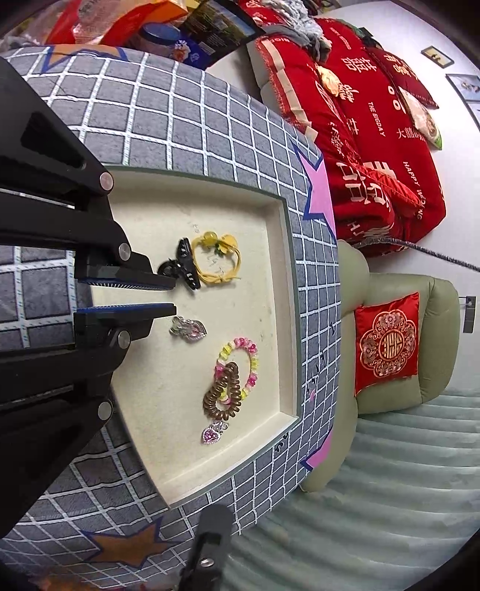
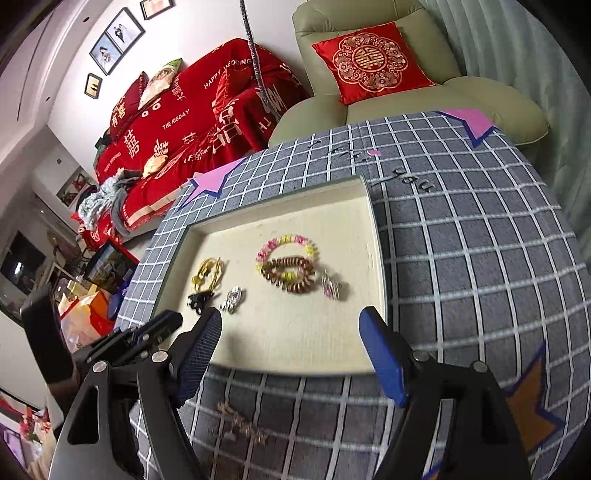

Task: Organize jewelry
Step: 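Withdraw both grippers from the box toward the remaining jewelry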

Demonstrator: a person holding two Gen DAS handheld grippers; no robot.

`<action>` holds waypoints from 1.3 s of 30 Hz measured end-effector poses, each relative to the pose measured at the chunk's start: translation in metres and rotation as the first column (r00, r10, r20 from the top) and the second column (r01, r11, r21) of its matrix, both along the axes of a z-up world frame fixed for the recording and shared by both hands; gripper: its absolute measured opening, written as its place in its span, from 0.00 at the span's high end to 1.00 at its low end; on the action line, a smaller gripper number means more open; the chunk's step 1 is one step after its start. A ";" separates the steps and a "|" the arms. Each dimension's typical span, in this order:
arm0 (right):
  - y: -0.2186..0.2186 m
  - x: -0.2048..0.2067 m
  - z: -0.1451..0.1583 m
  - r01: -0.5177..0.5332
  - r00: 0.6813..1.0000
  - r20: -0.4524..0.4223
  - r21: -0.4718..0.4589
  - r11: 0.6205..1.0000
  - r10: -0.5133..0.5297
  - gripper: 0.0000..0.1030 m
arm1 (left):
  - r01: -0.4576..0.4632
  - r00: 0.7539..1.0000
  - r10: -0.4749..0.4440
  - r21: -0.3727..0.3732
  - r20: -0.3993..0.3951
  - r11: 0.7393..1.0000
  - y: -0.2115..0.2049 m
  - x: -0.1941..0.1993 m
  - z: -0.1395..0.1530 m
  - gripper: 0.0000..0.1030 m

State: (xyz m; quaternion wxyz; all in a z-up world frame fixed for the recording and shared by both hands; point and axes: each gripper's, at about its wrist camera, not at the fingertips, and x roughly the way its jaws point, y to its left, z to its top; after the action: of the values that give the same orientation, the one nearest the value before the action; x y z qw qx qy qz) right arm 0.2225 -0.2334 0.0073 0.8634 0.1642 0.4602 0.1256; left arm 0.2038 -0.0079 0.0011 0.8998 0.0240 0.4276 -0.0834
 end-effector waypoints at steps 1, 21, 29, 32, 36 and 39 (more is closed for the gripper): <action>-0.001 -0.004 0.000 0.001 1.000 -0.003 0.003 1.000 -0.001 0.23 | -0.002 1.000 0.002 -0.004 0.002 1.000 0.002 -0.003 0.001 0.84; -0.011 -0.084 -0.025 0.010 0.998 -0.055 0.019 1.000 -0.009 0.17 | -0.022 1.000 0.022 -0.059 0.003 0.998 0.029 -0.066 0.004 0.55; -0.017 -0.106 -0.030 0.023 0.997 -0.067 0.003 1.000 -0.023 0.15 | -0.038 0.997 0.040 -0.037 0.067 0.999 0.027 -0.062 -0.009 0.00; -0.018 -0.114 -0.031 0.021 0.997 -0.072 -0.005 1.000 -0.021 0.15 | -0.021 0.997 0.021 -0.005 0.077 1.000 0.022 -0.065 -0.018 0.00; -0.019 -0.123 -0.035 0.019 0.996 -0.085 -0.007 1.000 -0.019 0.15 | 0.015 0.997 -0.016 0.016 0.079 1.000 0.019 -0.074 -0.030 0.00; -0.020 -0.130 -0.038 0.022 0.996 -0.089 -0.017 1.000 -0.024 0.15 | 0.041 0.998 -0.042 0.020 0.048 0.999 0.015 -0.083 -0.042 0.00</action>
State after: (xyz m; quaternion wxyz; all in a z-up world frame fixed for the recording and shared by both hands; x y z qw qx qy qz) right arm 0.0920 -0.2538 -0.0306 0.8447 0.1682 0.4973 0.1046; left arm 0.1207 0.0068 -0.0410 0.9077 0.0434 0.4060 -0.0972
